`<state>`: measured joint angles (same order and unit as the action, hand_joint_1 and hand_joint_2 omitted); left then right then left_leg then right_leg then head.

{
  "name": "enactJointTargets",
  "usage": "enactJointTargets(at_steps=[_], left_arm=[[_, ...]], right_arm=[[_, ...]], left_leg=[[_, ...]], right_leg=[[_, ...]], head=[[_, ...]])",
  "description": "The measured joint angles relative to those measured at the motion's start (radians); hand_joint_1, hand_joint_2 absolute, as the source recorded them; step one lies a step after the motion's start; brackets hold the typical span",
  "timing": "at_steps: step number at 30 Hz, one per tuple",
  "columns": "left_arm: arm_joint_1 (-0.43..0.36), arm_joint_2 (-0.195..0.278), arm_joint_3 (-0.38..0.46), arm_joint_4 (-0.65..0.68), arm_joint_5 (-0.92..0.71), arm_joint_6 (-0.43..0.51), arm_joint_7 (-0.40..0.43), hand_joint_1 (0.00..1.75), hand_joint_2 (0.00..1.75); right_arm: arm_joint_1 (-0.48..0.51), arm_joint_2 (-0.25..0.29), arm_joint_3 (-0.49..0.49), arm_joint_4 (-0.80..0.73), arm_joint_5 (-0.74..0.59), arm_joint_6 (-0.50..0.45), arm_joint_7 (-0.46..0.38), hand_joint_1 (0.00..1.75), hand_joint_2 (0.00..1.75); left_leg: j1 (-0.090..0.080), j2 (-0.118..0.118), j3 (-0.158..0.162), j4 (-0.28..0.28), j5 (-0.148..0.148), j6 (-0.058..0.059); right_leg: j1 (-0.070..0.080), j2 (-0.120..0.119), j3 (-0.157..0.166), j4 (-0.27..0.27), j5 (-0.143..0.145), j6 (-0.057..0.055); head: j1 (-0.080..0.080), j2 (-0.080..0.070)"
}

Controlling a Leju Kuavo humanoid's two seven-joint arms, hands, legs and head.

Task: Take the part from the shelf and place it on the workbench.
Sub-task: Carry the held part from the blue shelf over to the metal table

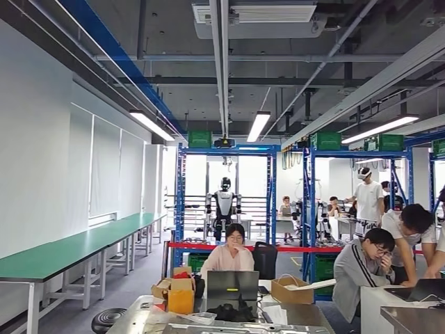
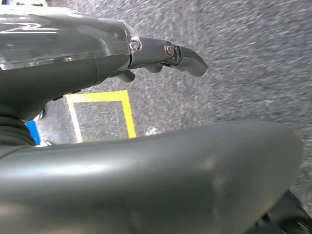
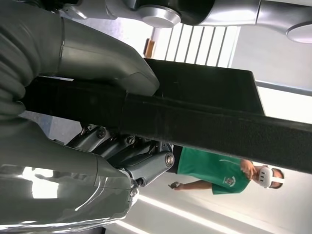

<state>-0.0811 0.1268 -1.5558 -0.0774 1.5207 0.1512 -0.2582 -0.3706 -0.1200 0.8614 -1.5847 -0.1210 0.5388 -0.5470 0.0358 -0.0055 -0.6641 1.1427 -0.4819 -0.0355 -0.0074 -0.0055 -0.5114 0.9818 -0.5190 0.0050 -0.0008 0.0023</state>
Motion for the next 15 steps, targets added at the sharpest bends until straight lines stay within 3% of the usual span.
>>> enactJointTargets(at_steps=[2, 5, 7, 8, 11, 12, 13, 15], left_arm=[[-0.002, -0.003, 0.000, 0.000, 0.000, 0.000, 0.000, 0.00, 1.75], [-0.002, -0.004, -0.001, -0.001, 0.000, 0.001, -0.001, 0.00, 1.75], [-0.001, -0.004, -0.001, -0.001, 0.000, 0.001, -0.001, 0.00, 1.75], [-0.002, -0.004, -0.001, -0.001, 0.000, 0.001, -0.002, 0.00, 1.75], [-0.002, -0.004, -0.002, -0.001, 0.000, 0.002, -0.002, 0.00, 1.75], [-0.001, -0.004, -0.002, -0.001, 0.000, 0.003, -0.002, 0.00, 1.75], [-0.001, -0.004, -0.002, -0.001, 0.000, 0.003, -0.002, 0.00, 1.75], [-0.001, -0.006, -0.002, -0.001, -0.001, 0.002, -0.002, 0.00, 1.75]], right_arm=[[0.000, 0.000, 0.000, 0.000, 0.000, 0.000, 0.000, 1.75, 1.75], [0.001, -0.001, -0.001, 0.000, 0.000, 0.000, 0.000, 1.75, 1.75], [-0.001, -0.001, -0.003, -0.001, 0.000, 0.000, 0.000, 1.75, 1.75], [-0.001, -0.001, -0.004, -0.002, -0.001, 0.000, 0.000, 1.75, 1.75], [0.002, -0.001, -0.007, -0.001, -0.001, 0.000, -0.001, 1.75, 1.75], [0.005, -0.002, -0.007, -0.001, -0.001, 0.000, -0.001, 1.75, 1.75], [0.006, -0.002, -0.007, 0.000, -0.001, 0.000, -0.001, 1.75, 1.75], [0.007, -0.002, -0.009, 0.000, -0.002, 0.000, -0.001, 1.75, 1.75]], left_leg=[[0.001, 0.007, 0.038, -0.084, 0.023, 0.005], [-0.006, 0.005, 0.051, -0.094, 0.002, 0.036], [-0.008, 0.002, 0.064, -0.095, -0.007, 0.051], [-0.009, 0.000, 0.070, -0.096, -0.011, 0.057], [-0.017, -0.002, 0.088, -0.096, -0.028, 0.068], [-0.020, -0.004, 0.096, -0.096, -0.035, 0.070], [-0.024, -0.005, 0.106, -0.096, -0.042, 0.071], [-0.027, -0.009, 0.125, -0.098, -0.056, 0.072]], right_leg=[[0.000, 0.000, 0.011, 0.009, -0.019, 0.016], [-0.001, 0.000, 0.018, 0.014, -0.030, 0.029], [-0.005, 0.000, 0.004, 0.055, -0.044, 0.036], [-0.006, 0.000, -0.024, 0.106, -0.062, 0.039], [-0.003, 0.001, -0.161, 0.308, -0.122, 0.039], [-0.001, 0.001, -0.191, 0.334, -0.115, 0.034], [0.004, 0.002, -0.200, 0.315, -0.084, 0.026], [0.021, 0.002, -0.173, 0.188, 0.014, 0.000]], head=[[0.000, 0.000], [-0.001, 0.000], [-0.001, 0.000], [-0.001, 0.000], [-0.001, 0.000], [-0.001, 0.000], [-0.001, 0.000], [-0.001, 0.000]])
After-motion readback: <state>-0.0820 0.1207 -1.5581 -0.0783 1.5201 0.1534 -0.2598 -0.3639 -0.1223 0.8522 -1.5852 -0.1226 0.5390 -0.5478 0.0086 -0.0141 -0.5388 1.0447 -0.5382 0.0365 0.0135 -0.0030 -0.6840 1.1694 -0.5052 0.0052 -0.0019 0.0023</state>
